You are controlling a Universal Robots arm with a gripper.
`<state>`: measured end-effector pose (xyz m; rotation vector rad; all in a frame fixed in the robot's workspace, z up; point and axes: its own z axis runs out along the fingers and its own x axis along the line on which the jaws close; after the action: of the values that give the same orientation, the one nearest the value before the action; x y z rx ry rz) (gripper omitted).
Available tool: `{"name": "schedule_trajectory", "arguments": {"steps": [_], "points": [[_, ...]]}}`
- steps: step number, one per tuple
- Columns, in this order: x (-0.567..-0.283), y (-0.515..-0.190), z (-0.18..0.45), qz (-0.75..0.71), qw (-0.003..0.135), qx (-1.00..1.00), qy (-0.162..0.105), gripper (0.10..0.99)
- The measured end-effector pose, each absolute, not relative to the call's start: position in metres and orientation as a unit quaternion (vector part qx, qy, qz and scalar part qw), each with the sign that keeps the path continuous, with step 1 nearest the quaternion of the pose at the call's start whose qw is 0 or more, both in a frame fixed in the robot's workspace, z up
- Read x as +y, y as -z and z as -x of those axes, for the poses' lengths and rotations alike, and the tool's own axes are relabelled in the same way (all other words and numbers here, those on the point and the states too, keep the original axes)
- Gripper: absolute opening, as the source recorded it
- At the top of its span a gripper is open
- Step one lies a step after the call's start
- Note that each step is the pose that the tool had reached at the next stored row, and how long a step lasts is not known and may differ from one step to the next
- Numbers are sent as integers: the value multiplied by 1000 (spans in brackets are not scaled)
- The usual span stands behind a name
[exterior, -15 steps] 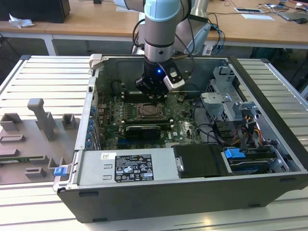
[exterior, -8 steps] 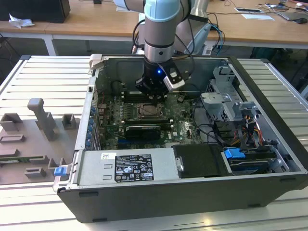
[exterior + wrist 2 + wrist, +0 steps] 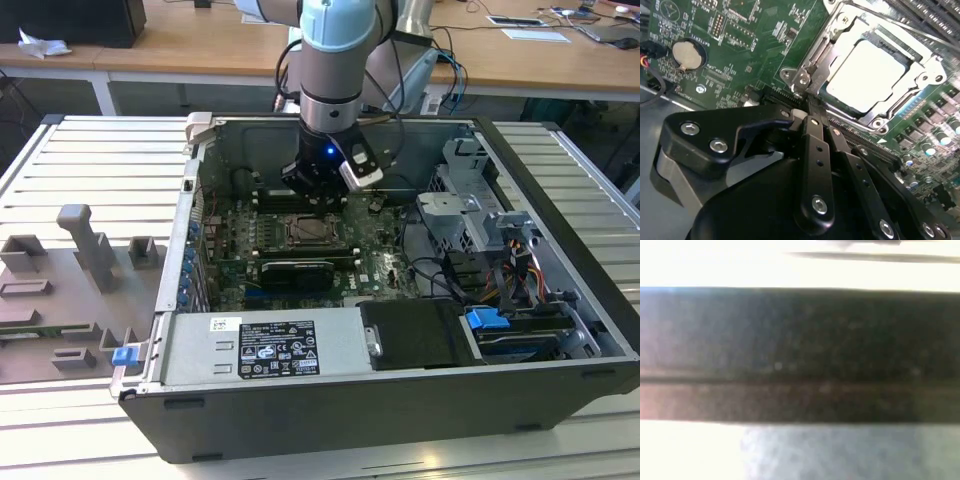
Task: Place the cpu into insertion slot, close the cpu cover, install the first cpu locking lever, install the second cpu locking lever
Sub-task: 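Install the first cpu locking lever, then install the second cpu locking lever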
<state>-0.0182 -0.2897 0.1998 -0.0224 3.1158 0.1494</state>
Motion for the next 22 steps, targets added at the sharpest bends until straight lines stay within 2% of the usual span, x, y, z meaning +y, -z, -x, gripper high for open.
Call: {"name": "schedule_trajectory", "arguments": {"steps": [5, 22], "points": [[-290, -217, 18, 7, 11, 999, -48, 106], [-298, -218, 18, 7, 11, 999, -49, 106]]}}
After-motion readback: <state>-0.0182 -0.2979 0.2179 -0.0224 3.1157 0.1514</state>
